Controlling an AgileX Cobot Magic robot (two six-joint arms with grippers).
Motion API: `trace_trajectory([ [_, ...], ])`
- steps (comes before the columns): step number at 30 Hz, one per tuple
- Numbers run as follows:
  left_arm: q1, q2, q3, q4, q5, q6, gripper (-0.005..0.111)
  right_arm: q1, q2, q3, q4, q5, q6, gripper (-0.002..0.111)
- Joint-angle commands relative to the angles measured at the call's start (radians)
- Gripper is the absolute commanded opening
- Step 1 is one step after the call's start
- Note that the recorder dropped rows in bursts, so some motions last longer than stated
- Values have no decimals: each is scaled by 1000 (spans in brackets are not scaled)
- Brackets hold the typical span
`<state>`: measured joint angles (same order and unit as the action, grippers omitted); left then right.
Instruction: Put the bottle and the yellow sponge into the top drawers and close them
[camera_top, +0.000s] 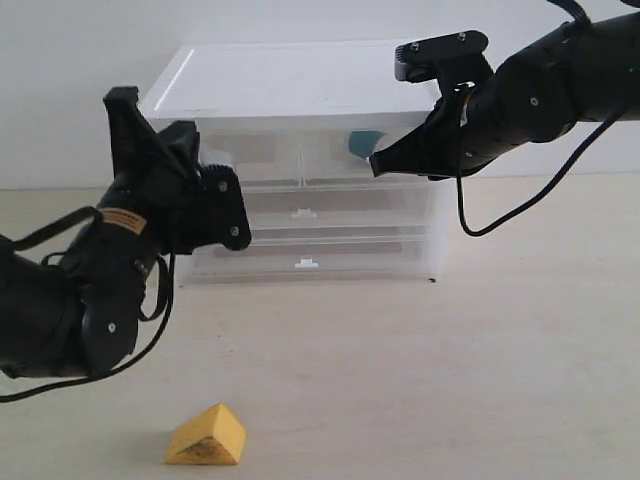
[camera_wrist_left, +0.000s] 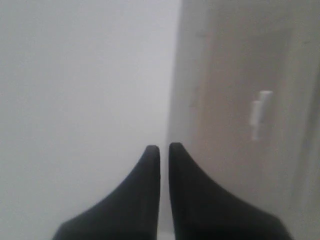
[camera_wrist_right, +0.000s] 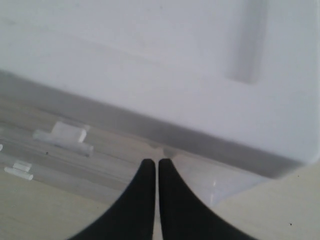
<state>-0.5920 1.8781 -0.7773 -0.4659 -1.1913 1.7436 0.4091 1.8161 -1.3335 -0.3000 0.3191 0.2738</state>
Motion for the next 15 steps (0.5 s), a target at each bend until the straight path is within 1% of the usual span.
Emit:
trace_trajectory([
  [1,1,64,19,59,-30,-32,4,-4,1,-5,-14,-68,-4,0],
  [4,1,82,19,66,-30,-59,4,-4,1,-5,-14,-68,-4,0],
  [10,1,84,15,63,-30,-213,4,-4,1,-5,-14,-66,-3,0],
  [15,1,84,15,63,-30,-208,4,-4,1,-5,-14,-66,-3,0],
])
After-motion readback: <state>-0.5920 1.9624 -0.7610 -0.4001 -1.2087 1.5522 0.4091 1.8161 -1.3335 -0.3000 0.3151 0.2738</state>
